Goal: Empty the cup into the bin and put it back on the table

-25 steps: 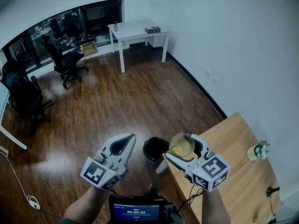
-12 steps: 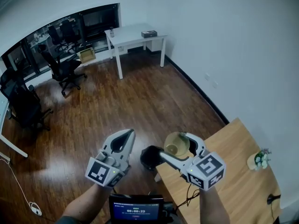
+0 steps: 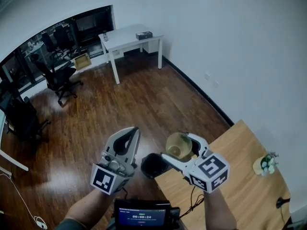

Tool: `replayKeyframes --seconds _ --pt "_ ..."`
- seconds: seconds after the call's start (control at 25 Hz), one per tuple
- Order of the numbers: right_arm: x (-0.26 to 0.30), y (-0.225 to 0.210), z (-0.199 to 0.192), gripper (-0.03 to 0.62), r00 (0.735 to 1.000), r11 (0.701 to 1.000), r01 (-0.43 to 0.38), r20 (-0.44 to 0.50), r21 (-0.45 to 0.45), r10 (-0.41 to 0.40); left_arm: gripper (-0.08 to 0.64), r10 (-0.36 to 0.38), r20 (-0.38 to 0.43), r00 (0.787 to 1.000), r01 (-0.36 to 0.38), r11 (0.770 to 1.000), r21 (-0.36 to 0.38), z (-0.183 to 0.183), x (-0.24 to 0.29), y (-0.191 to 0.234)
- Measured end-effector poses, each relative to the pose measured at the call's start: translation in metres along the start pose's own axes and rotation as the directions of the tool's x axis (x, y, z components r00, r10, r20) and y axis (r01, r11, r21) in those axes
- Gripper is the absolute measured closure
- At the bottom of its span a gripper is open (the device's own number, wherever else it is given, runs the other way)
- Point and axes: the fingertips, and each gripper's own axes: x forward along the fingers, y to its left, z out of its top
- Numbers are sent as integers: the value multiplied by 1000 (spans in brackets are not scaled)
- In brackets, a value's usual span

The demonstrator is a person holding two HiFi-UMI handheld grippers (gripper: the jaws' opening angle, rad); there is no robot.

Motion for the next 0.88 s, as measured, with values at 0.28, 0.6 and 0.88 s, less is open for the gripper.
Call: replayKeyframes --seconds 0.28,0.6,0.88 --pt "9 -22 1 195 995 996 93 -36 0 -92 571 -59 62 996 61 998 -33 -5 21 15" --pt "33 -41 17 195 979 979 200 -48 21 -199 571 -159 132 978 164 986 -22 -10 35 46" --pt "50 -56 37 195 959 961 276 -63 -1 -275 571 -201 157 967 211 976 -49 -27 44 77"
